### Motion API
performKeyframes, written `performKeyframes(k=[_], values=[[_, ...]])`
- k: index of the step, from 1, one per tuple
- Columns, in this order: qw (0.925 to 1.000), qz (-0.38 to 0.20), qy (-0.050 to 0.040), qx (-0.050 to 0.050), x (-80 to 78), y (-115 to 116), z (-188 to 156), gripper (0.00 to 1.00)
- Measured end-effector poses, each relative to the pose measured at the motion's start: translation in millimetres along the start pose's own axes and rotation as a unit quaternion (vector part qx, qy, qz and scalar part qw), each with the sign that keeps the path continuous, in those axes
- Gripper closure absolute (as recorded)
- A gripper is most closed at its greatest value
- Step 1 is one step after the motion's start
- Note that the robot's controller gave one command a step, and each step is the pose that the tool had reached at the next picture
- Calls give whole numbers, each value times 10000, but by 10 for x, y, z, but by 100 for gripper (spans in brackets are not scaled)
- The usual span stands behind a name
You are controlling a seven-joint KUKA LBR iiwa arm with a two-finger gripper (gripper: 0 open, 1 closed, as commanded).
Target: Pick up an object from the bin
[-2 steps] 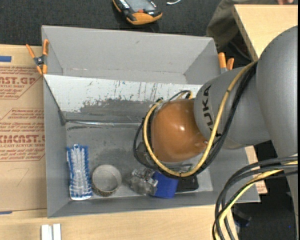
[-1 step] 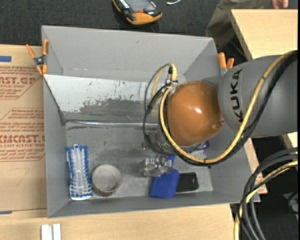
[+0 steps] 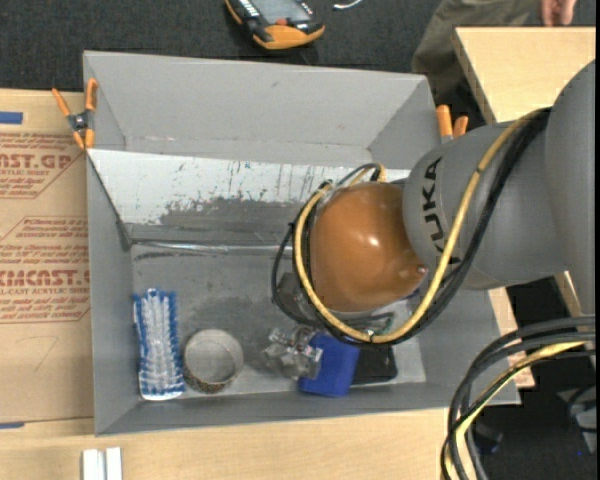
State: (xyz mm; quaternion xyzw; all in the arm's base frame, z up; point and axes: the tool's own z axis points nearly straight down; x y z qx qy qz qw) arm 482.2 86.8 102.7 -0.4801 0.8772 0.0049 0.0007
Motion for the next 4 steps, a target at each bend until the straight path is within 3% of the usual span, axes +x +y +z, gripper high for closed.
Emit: performKeyframes(k=[1,2,3,4], values=[[9780,-2084,-52,101,49,-304,0,100],[9860,-1666,-21,-4,38,-73,336,100],[9819,-1893,-25,8,51,-96,308,100],[9512,-3086,-32,3,-254,80,-233,100]])
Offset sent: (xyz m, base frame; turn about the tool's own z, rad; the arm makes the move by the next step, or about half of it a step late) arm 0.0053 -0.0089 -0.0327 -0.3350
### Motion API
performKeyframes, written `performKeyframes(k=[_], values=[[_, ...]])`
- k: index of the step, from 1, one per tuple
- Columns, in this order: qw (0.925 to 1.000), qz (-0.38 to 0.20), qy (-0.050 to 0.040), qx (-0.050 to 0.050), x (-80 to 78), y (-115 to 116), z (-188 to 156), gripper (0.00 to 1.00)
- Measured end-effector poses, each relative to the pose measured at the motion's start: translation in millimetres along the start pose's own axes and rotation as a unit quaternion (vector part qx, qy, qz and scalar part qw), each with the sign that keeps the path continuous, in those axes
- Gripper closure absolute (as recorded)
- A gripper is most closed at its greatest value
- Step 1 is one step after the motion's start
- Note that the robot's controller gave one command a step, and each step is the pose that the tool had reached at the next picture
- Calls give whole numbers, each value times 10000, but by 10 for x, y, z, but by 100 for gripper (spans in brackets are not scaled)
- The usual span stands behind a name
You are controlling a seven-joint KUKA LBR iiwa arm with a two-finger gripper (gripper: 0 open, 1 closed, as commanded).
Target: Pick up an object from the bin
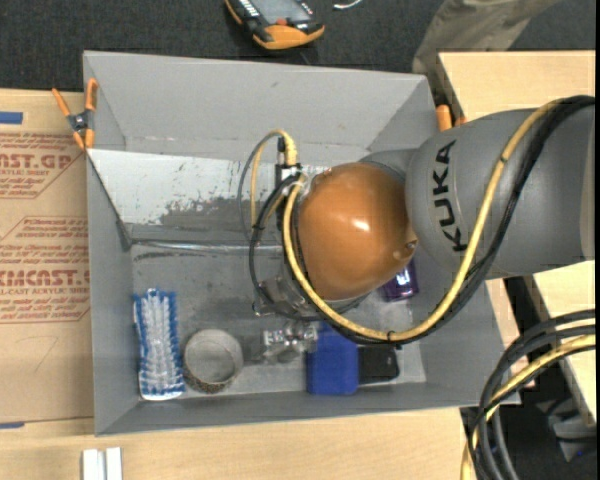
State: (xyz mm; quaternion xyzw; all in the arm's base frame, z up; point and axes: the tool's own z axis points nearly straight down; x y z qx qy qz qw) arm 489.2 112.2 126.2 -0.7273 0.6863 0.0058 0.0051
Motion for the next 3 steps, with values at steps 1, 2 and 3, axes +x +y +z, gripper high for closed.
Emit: performKeyframes(k=[1,2,3], values=[[9971,764,11,-5,488,-78,425,100],[9990,454,28,-40,480,-53,399,100],[9999,118,-7,-25,1140,-147,511,100]])
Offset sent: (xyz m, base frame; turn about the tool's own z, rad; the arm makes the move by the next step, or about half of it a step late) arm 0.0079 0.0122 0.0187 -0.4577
